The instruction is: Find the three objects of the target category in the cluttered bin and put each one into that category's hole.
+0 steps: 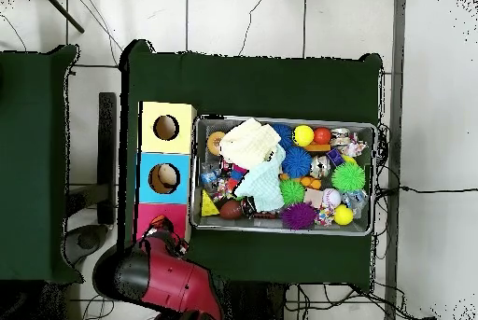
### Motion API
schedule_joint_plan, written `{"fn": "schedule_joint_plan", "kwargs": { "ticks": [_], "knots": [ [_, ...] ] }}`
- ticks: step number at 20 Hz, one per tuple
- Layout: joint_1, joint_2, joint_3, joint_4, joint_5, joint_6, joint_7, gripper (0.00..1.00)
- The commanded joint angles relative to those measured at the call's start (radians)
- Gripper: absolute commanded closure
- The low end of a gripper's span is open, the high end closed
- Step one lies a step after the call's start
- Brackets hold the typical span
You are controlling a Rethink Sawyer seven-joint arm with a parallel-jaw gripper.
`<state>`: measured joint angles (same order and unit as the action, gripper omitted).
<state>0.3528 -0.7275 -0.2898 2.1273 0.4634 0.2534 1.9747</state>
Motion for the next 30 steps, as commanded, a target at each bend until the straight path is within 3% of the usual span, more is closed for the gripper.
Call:
{"fn": "schedule_joint_plan", "kwargs": {
  "ticks": [1, 11, 19, 30],
  "knots": [
    [0.003, 0.170, 0.083, -0.109, -0.008, -0.030, 0.164, 0.00],
    [0.076, 0.272, 0.007, -0.186, 0.008, -0.027, 0.191, 0.00],
    [0.156, 0.344, -0.094, -0.261, 0.005, 0.077, 0.219, 0.00],
    [0.177, 0.396, -0.118, -0.305, 0.004, 0.115, 0.229, 0.00]
  ]
}}
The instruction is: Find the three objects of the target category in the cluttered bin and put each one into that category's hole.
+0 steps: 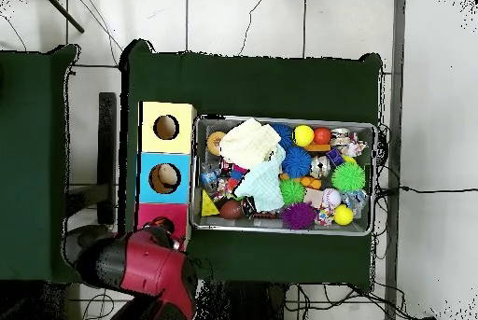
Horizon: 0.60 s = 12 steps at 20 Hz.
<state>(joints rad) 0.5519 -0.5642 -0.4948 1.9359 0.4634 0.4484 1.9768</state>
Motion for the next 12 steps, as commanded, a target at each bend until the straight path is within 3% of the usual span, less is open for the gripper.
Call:
{"fn": "schedule_joint_plan", "kwargs": {
  "ticks": [1, 6, 12],
  "knots": [
    [-0.020, 0.238, 0.085, -0.117, 0.004, -0.081, 0.229, 0.00],
    [-0.017, 0.240, 0.080, -0.121, 0.003, -0.079, 0.236, 0.00],
    [-0.098, 0.138, 0.178, -0.022, 0.028, -0.164, 0.203, 0.00]
  ]
}}
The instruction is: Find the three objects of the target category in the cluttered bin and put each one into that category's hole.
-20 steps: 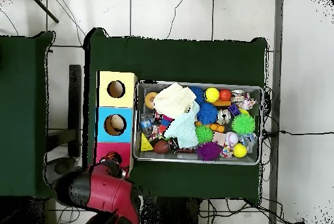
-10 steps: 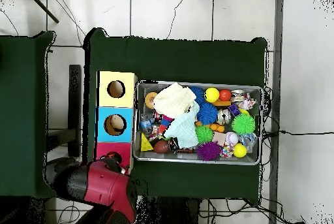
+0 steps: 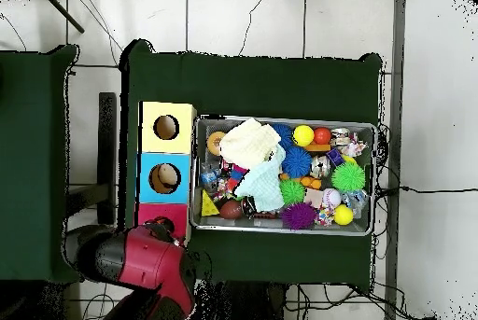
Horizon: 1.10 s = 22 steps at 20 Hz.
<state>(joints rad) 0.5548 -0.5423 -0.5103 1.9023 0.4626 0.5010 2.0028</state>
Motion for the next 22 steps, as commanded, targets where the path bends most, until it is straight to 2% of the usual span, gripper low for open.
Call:
{"fn": "schedule_joint_plan", "kwargs": {
  "ticks": [1, 7, 17, 22],
  "knots": [
    [-0.123, 0.090, 0.218, 0.036, 0.028, -0.243, 0.163, 0.00],
    [-0.196, -0.018, 0.290, 0.116, 0.016, -0.254, 0.120, 0.00],
    [-0.195, -0.149, 0.291, 0.154, -0.014, -0.171, 0.123, 0.00],
    [-0.203, -0.186, 0.295, 0.175, -0.018, -0.155, 0.118, 0.00]
  ]
}}
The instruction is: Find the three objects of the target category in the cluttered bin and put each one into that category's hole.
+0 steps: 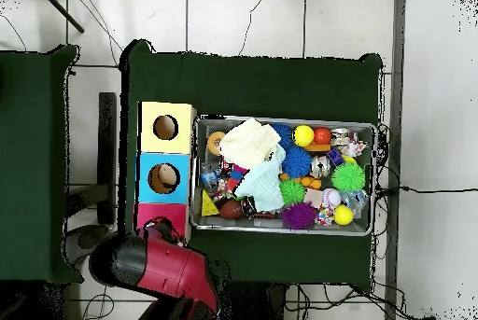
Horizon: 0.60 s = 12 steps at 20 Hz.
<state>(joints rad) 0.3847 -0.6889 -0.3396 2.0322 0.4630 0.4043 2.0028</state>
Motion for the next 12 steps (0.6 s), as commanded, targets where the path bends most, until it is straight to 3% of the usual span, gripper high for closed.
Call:
{"fn": "schedule_joint_plan", "kwargs": {
  "ticks": [1, 12],
  "knots": [
    [-0.035, -0.040, 0.123, 0.042, -0.020, -0.056, 0.117, 0.00],
    [-0.041, -0.051, 0.115, 0.044, -0.034, -0.048, 0.120, 0.00]
  ]
}}
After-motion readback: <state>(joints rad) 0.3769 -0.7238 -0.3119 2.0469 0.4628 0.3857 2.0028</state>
